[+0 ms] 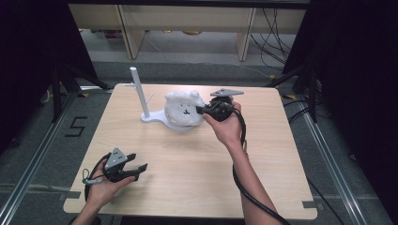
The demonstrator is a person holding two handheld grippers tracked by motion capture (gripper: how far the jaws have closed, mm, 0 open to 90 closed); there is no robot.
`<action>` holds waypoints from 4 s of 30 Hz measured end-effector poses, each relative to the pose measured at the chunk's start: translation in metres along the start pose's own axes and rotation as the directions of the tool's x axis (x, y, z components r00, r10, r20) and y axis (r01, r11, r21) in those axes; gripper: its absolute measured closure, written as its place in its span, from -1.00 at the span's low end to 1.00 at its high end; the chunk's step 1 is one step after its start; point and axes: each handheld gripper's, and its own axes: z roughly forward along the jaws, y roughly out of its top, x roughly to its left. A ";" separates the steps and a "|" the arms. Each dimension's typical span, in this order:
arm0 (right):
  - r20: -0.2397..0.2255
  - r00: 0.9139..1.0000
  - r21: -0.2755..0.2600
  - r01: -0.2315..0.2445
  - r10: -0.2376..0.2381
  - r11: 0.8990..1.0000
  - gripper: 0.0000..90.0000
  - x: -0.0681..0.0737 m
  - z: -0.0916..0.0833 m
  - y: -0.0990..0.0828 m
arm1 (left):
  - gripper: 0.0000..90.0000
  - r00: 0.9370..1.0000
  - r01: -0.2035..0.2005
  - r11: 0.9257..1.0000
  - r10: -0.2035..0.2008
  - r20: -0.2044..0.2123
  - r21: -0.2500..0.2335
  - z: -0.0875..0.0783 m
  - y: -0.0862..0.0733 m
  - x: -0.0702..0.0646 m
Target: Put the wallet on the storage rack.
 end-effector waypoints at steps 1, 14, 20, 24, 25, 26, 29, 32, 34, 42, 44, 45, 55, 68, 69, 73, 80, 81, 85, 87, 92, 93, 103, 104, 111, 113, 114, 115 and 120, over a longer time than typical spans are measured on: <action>0.000 1.000 0.000 0.000 0.000 1.000 0.71 0.000 0.000 0.000 | -0.23 1.000 -0.008 1.000 0.008 -0.001 0.004 0.000 0.000 0.001; 0.017 1.000 -0.008 0.002 -0.001 1.000 0.71 -0.006 0.010 0.011 | -0.23 1.000 -0.003 1.000 0.003 0.000 0.003 0.000 0.000 0.000; 0.026 1.000 -0.003 0.007 -0.007 1.000 0.71 -0.006 0.015 0.016 | -0.23 1.000 -0.001 1.000 0.001 0.000 0.003 0.001 -0.001 0.000; 0.041 0.999 0.002 0.022 -0.022 1.000 0.71 -0.006 0.022 0.018 | -0.23 1.000 0.002 1.000 -0.002 0.002 0.002 0.001 -0.001 0.000; 0.041 0.999 0.002 0.022 -0.022 1.000 0.71 -0.006 0.022 0.018 | -0.23 1.000 0.002 1.000 -0.002 0.001 0.004 0.001 -0.001 0.000; 0.042 0.999 0.010 0.006 -0.007 1.000 0.71 -0.006 0.025 0.018 | -0.23 1.000 0.002 1.000 -0.002 0.001 0.004 0.000 -0.002 0.000; 0.048 0.999 0.020 0.004 -0.005 1.000 0.71 -0.006 0.030 0.018 | -0.23 1.000 0.004 1.000 -0.004 0.004 0.000 0.001 -0.002 0.001; 0.055 0.998 0.021 0.011 -0.012 1.000 0.71 -0.007 0.035 0.018 | -0.23 1.000 0.004 1.000 -0.004 0.005 0.001 0.000 -0.002 0.001; 0.052 0.999 0.029 -0.009 0.008 1.000 0.71 -0.006 0.038 0.017 | -0.23 1.000 0.005 1.000 -0.005 0.006 0.001 0.001 -0.002 0.001; 0.074 0.997 0.045 -0.019 0.016 0.999 0.70 -0.008 0.048 0.016 | -0.23 1.000 -0.001 1.000 0.001 0.012 0.008 0.001 -0.002 0.000; 0.084 0.996 0.052 -0.022 0.017 0.998 0.69 -0.008 0.051 0.015 | -0.23 1.000 0.001 1.000 -0.001 0.010 0.008 0.001 -0.002 0.000; 0.094 0.995 0.059 -0.021 0.015 0.998 0.69 -0.009 0.054 0.015 | -0.23 1.000 0.002 1.000 -0.002 0.010 0.005 0.001 -0.003 0.000; 0.126 0.992 0.086 -0.016 0.005 0.996 0.66 -0.011 0.064 0.010 | -0.23 1.000 0.001 1.000 -0.001 0.007 0.010 0.001 -0.003 0.000; 0.169 0.986 0.106 -0.016 -0.002 0.994 0.48 -0.009 0.070 0.010 | -0.23 1.000 0.002 1.000 -0.002 0.014 0.007 0.001 -0.003 0.000; 0.181 0.983 0.092 -0.015 -0.002 0.996 0.36 -0.009 0.070 0.010 | -0.23 1.000 0.002 1.000 -0.002 0.014 0.007 0.001 -0.003 0.000; 0.190 0.982 0.063 -0.007 -0.005 0.998 0.16 -0.011 0.070 0.009 | -0.24 1.000 0.006 1.000 -0.006 0.011 0.006 0.002 -0.003 -0.001; 0.202 0.979 0.036 -0.014 0.007 0.999 0.04 -0.012 0.065 0.009 | -0.24 1.000 0.003 1.000 -0.003 0.010 0.007 0.002 -0.003 -0.001; 0.201 0.980 0.033 -0.022 0.015 0.999 0.01 -0.011 0.063 0.009 | -0.24 1.000 0.003 1.000 -0.003 0.011 0.006 0.002 -0.003 -0.001; 0.197 0.980 0.001 -0.015 0.014 1.000 -0.02 -0.011 0.054 0.011 | -0.25 1.000 0.010 1.000 -0.010 0.015 0.001 0.002 -0.003 -0.001; 0.176 0.984 -0.006 -0.041 0.042 0.999 -0.05 -0.012 0.047 0.011 | -0.25 1.000 0.010 1.000 -0.010 0.013 0.003 0.002 -0.003 -0.001; 0.170 0.984 -0.022 -0.055 0.058 0.998 -0.07 -0.016 0.037 0.010 | -0.26 1.000 0.006 1.000 -0.006 0.008 0.003 0.002 -0.003 -0.001; 0.165 0.984 -0.028 -0.058 0.062 0.998 -0.07 -0.016 0.035 0.009 | -0.26 1.000 0.008 1.000 -0.008 0.007 0.001 0.002 -0.003 -0.002; 0.177 0.980 -0.034 -0.081 0.086 0.996 -0.06 -0.026 0.022 -0.002 | -0.27 1.000 0.009 1.000 -0.009 0.011 0.000 0.003 -0.003 -0.002; 0.177 0.980 -0.034 -0.081 0.086 0.996 -0.06 -0.026 0.022 -0.002 | -0.27 1.000 0.013 1.000 -0.013 0.011 -0.004 0.003 -0.003 -0.003; 0.194 0.978 0.017 -0.084 0.079 0.996 0.22 -0.037 0.012 -0.015 | -0.28 1.000 0.013 1.000 -0.013 0.007 -0.002 0.002 -0.003 -0.002; 0.203 0.976 0.032 -0.087 0.079 0.996 0.29 -0.040 0.008 -0.019 | -0.28 1.000 0.017 1.000 -0.017 0.007 -0.009 0.002 -0.003 -0.003; 0.206 0.976 0.040 -0.088 0.078 0.995 0.33 -0.042 0.005 -0.022 | -0.28 1.000 0.017 1.000 -0.017 0.007 -0.010 0.002 -0.003 -0.003; 0.215 0.974 0.046 -0.082 0.070 0.996 0.37 -0.044 0.002 -0.024 | -0.28 1.000 0.016 1.000 -0.016 0.006 -0.009 0.002 -0.002 -0.003; 0.248 0.964 0.097 -0.119 0.092 0.988 0.48 -0.054 -0.015 -0.037 | -0.27 1.000 0.017 1.000 -0.017 0.000 -0.014 0.001 0.000 -0.002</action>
